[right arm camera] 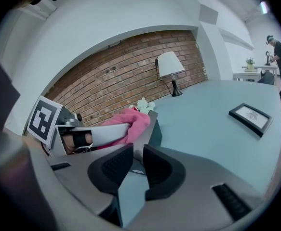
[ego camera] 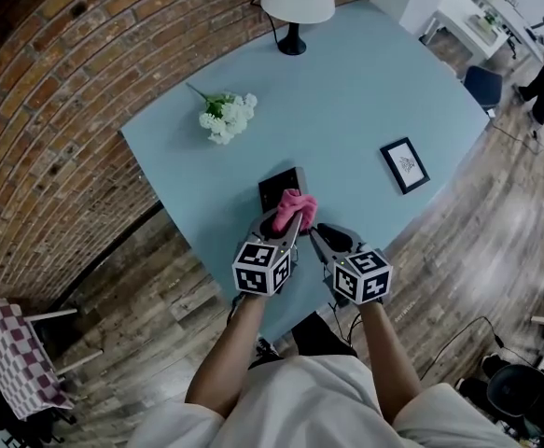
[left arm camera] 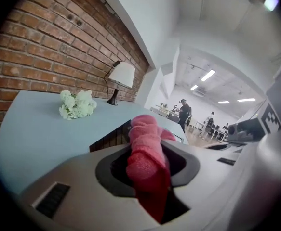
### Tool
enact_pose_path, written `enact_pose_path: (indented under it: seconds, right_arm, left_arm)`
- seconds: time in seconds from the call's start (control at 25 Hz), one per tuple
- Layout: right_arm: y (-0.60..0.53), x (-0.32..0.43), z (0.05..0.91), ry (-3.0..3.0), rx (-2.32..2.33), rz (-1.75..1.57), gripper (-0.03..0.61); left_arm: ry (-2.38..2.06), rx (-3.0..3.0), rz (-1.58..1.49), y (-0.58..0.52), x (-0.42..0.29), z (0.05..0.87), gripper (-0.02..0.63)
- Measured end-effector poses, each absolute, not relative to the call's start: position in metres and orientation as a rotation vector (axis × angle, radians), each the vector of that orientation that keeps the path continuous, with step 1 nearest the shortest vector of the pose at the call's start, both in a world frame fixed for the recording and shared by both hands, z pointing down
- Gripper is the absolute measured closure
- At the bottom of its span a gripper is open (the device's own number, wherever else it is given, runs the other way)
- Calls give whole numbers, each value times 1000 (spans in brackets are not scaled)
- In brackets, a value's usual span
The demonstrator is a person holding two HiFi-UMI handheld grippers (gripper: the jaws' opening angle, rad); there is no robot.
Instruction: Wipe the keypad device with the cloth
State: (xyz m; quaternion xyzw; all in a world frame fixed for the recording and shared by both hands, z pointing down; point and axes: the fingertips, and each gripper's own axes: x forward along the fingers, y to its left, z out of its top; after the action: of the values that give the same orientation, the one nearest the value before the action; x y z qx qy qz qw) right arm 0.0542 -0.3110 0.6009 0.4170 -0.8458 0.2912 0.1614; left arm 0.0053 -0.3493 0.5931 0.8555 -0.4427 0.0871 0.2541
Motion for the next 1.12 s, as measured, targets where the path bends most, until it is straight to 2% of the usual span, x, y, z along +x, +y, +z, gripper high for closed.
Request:
enact_pose_path:
  seconds: [0.76, 1.12]
  right_arm:
    - [-311, 53, 603, -2424, 1178, 857, 485]
    - [-312, 53, 603, -2411, 1189, 852, 485]
  left_arm:
    - [-1400, 2045, 621, -334, -87, 684, 471]
    - [-1329, 2117, 71, -345, -79, 596, 485]
